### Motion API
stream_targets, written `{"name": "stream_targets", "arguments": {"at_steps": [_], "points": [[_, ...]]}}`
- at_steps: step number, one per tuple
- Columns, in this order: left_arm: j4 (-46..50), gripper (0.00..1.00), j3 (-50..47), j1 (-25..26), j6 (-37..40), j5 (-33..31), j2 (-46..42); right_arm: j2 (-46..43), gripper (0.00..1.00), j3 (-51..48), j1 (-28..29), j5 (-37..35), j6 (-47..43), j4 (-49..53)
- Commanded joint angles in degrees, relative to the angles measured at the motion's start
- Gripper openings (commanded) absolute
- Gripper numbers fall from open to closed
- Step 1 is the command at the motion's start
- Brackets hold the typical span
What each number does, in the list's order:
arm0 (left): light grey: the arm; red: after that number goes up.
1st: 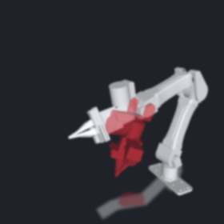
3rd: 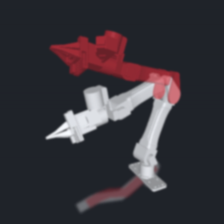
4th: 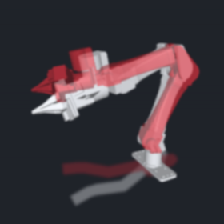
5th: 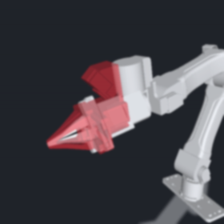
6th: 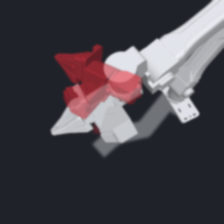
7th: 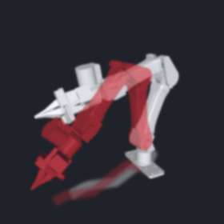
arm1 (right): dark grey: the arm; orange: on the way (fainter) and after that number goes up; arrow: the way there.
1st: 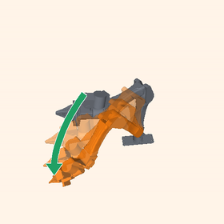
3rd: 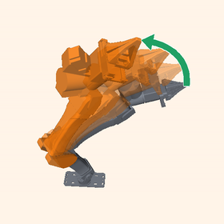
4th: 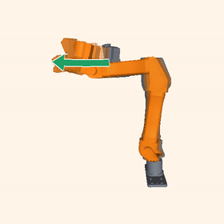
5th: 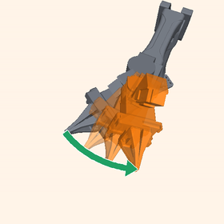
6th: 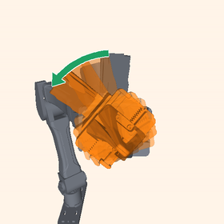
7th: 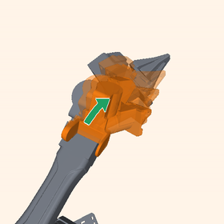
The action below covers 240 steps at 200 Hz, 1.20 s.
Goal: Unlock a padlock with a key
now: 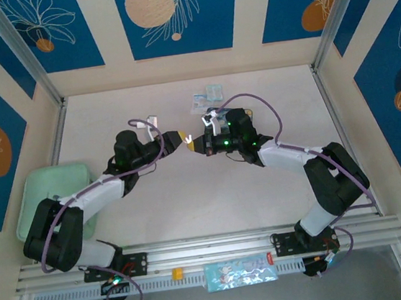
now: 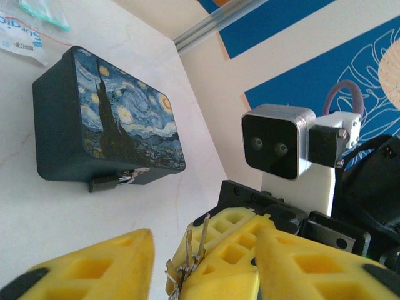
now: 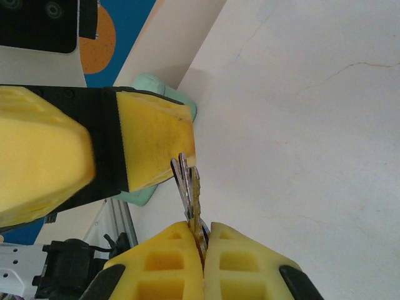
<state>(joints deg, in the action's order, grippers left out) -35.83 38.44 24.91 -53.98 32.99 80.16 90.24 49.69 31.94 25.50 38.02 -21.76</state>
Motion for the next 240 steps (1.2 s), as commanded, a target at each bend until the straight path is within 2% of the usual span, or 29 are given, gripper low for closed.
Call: {"name": "stream_targets", "arguments": {"at_steps": [1,61,77,97,123,130,146,167,173,181,193,208,220,228,240], "points": [[-2.0,0.42,-0.67,0.54,0.49,1.6,0.87,-1.38,0.01,0.06,-0.3,0.9,0.78,-1.22],[-2.46,0.32,-0.44,1.09,0.25,2.08,1.74,-0.77,0.01,0.24,-0.3,1.33,2.06,-2.83],[-2.61,0.23,-0.46,1.11,0.24,2.14,1.84,-0.68,0.01,0.26,-0.22,1.41,2.15,-2.93],[-2.08,0.01,-0.33,1.11,0.38,2.11,1.69,-0.84,0.01,0.1,-0.29,1.28,2.15,-2.81],[-0.35,0.0,-0.38,1.11,1.44,0.91,0.82,-1.35,0.04,-0.21,-0.39,0.73,2.15,-2.39],[0.32,0.0,-0.21,1.11,1.99,0.59,0.49,-1.61,0.12,-0.34,-0.44,0.31,2.09,-2.09],[4.07,0.0,0.75,1.02,4.68,-0.13,-0.58,-3.1,0.45,-0.75,-1.02,-1.54,1.68,-0.3],[13.56,0.0,2.87,0.92,10.36,-3.6,-2.66,-7.02,0.66,-1.43,-3.64,-5.53,0.42,5.03],[16.41,0.0,3.49,0.93,12.13,-4.92,-3.39,-8.54,0.76,-1.54,-4.62,-8.45,0.39,7.71],[19.52,0.0,4.15,0.93,14.1,-6.62,-4.32,-10.53,0.81,-1.23,-5.86,-12.87,0.12,12.29],[22.47,0.0,4.69,0.93,16.14,-8.79,-5.53,-13.22,0.83,-0.31,-7.19,-19.33,-1.63,18.64],[23.94,0.0,5.19,0.9,17.8,-9.94,-6.38,-15.32,0.91,1.57,-7.81,-32.08,-3.2,27.11],[23.97,0.0,5.49,0.85,18.28,-10.01,-6.49,-15.02,0.95,3.39,-8.94,-39.65,-3.74,32.75],[23.37,0.0,5.5,0.86,18.2,-9.7,-6.38,-13.86,0.96,4.82,-10.3,-41.77,-4.17,35.83],[21.56,0.0,5.42,0.85,17.9,-8.44,-5.95,-11.0,0.96,7.0,-12.82,-41.05,-5.4,38.95]]}}
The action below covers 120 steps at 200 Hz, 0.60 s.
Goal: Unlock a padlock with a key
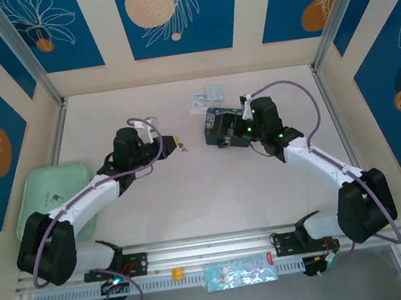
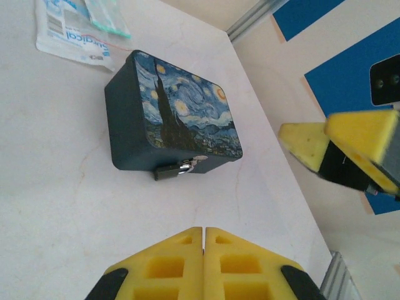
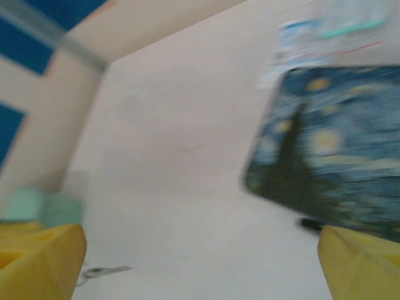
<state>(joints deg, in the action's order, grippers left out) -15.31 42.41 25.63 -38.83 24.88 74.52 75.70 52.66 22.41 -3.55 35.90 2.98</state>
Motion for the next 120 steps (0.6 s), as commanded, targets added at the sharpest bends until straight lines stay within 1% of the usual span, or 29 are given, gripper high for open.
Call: {"name": "stream_targets", "arguments": {"at_steps": [1,16,37,73,86,104,120], "points": [[0.88,0.0,1.44,0.13,2.73,-0.13,-0.28,3.77,0.96,4.2,-3.49,-11.83,-3.37,14.4],[-1.87,0.0,1.44,0.17,2.57,2.76,0.53,7.71,0.96,6.87,-5.99,-9.49,-5.21,16.32],[-4.2,0.0,1.78,0.12,2.61,6.3,1.63,12.92,0.97,9.47,-8.16,-5.9,-8.62,15.47],[-3.34,0.0,1.03,0.12,2.53,5.42,1.21,20.5,0.97,13.52,-12.42,-0.85,-10.2,15.13],[-3.4,0.0,0.34,0.12,2.34,4.95,0.76,22.13,0.96,13.95,-13.32,2.42,-11.43,13.39],[-3.8,0.0,-0.52,0.12,1.88,4.7,0.63,24.03,0.92,14.75,-13.71,8.14,-13.71,10.73],[-4.99,0.0,-1.23,0.12,0.95,4.83,0.72,26.31,0.84,16.62,-13.26,12.68,-15.77,10.33]]}}
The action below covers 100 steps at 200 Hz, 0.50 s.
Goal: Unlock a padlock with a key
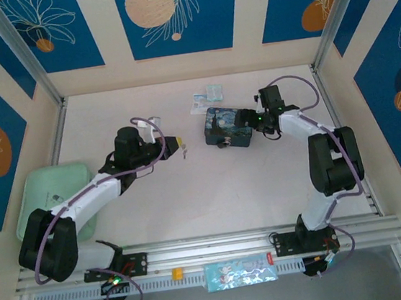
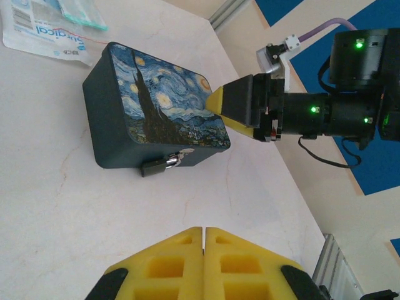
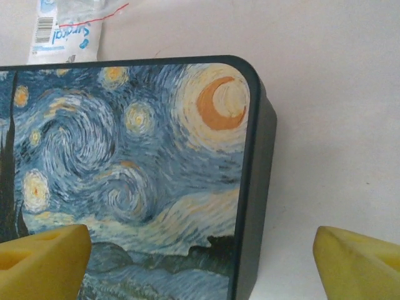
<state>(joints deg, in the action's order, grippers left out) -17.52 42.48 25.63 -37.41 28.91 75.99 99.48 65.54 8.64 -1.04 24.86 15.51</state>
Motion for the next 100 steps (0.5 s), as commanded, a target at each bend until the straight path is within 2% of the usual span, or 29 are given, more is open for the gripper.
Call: {"name": "stream_targets", "arguments": {"at_steps": [1,20,42,73,100], "points": [[-2.83,0.0,-1.36,0.12,-0.56,0.81,-0.75,2.68,0.84,3.91,0.55,10.35,-4.87,-2.22],[-4.26,0.0,-2.2,0.17,-1.33,0.82,-0.75,6.12,0.78,7.5,2.21,13.32,-7.85,-0.87],[-4.72,0.0,-2.78,0.16,-1.53,1.05,-1.22,10.31,0.73,13.09,5.12,12.97,-10.82,3.04],[-4.37,0.0,-4.01,0.13,-1.61,0.46,-2.78,14.79,0.73,18.93,9.36,12.58,-11.87,5.92],[-3.98,0.0,-4.95,0.12,-1.53,-0.16,-3.86,17.93,0.74,23.15,12.53,13.0,-8.9,6.6]]}}
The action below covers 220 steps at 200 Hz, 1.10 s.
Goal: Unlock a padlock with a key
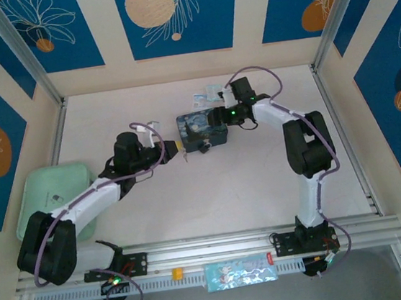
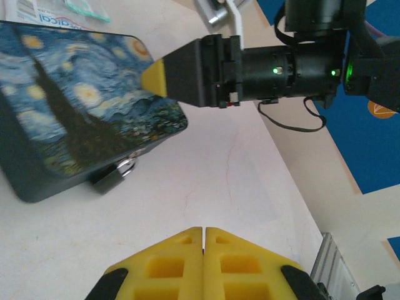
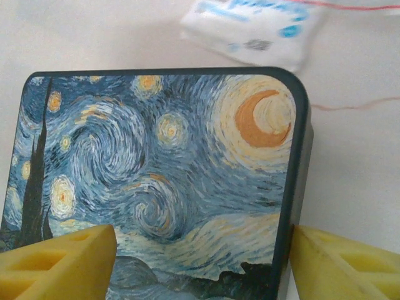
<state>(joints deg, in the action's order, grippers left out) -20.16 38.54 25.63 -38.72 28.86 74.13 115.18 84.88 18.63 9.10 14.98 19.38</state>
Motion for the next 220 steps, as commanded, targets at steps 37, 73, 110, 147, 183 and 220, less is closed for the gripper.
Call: {"name": "stream_targets", "arguments": {"at_steps": [37,73,110,147,183,220], "points": [[0.57,0.0,-1.13,0.12,0.62,-1.66,-2.32,3.91,0.78,6.54,6.17,1.62,7.51,0.34],[1.79,0.0,-0.83,0.12,0.8,-3.36,-2.68,-3.97,0.94,1.9,6.15,-4.74,7.49,-1.41],[-0.47,0.0,0.19,0.12,-0.38,-1.51,-1.15,-14.51,0.99,-7.06,6.89,-2.61,3.69,-2.58],[-1.63,0.0,3.96,0.04,0.11,3.94,2.57,-24.21,0.92,-18.2,7.21,13.31,6.28,-10.98],[-7.42,0.0,6.87,-0.2,-1.19,11.63,5.94,-30.25,0.72,-27.81,7.3,24.58,16.06,-27.25],[-17.23,0.0,6.96,-0.31,-7.29,16.63,7.95,-31.25,0.54,-31.3,6.71,30.76,22.5,-37.92]]}}
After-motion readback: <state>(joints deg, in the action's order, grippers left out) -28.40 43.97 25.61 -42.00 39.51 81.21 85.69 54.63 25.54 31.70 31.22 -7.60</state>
